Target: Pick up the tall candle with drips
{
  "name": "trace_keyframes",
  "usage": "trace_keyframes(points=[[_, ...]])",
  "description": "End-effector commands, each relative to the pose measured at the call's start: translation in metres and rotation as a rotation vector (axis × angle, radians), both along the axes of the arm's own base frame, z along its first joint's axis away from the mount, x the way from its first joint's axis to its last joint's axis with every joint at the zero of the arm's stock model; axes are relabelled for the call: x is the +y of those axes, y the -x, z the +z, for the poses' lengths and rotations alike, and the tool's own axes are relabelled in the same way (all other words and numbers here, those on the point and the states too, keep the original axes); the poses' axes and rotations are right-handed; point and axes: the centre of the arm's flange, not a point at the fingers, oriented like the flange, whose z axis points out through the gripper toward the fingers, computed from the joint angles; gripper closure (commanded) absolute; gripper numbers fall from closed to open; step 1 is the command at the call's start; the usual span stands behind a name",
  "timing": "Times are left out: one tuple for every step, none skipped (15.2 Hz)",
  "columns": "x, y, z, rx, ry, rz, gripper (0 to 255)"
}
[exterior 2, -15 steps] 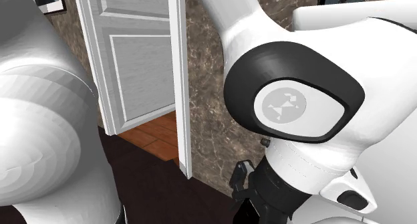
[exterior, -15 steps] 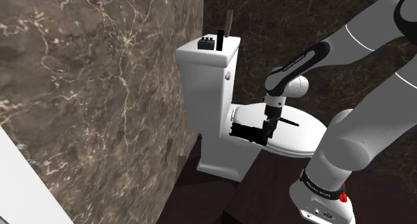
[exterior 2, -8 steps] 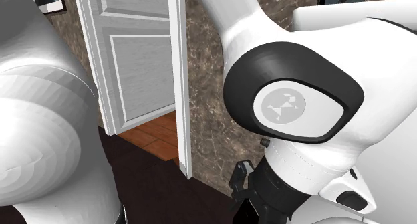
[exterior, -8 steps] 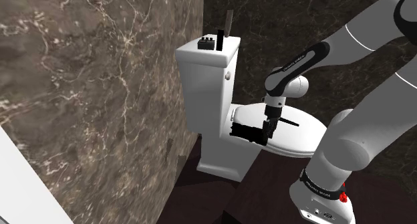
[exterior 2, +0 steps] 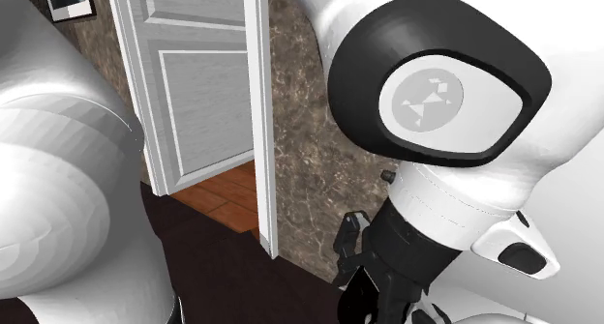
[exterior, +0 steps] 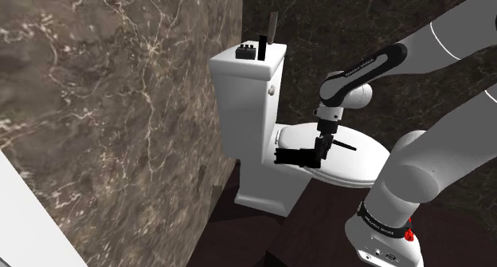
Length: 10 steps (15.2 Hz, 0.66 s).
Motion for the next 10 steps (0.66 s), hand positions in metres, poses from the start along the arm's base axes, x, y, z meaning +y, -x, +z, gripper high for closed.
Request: trace_keyframes(points=[[0.000, 0.000, 0.011, 0.001, 0.000, 0.000, 255], [0.000, 0.000, 0.016, 0.001, 0.000, 0.000, 255], [0.000, 0.000, 0.021, 0.001, 0.000, 0.000, 255], [0.000, 0.000, 0.027, 0.001, 0.000, 0.000, 255], [0.000, 0.000, 0.032, 0.001, 0.000, 0.000, 255], [0.000, 0.000, 0.037, 0.001, 0.000, 0.000, 255], [0.000, 0.000, 0.042, 0.001, 0.000, 0.000, 255], [0.000, 0.000, 0.048, 0.001, 0.000, 0.000, 255], [0.000, 0.000, 0.049, 0.001, 0.000, 0.000, 255], [0.000, 0.000, 0.049, 0.001, 0.000, 0.000, 255]])
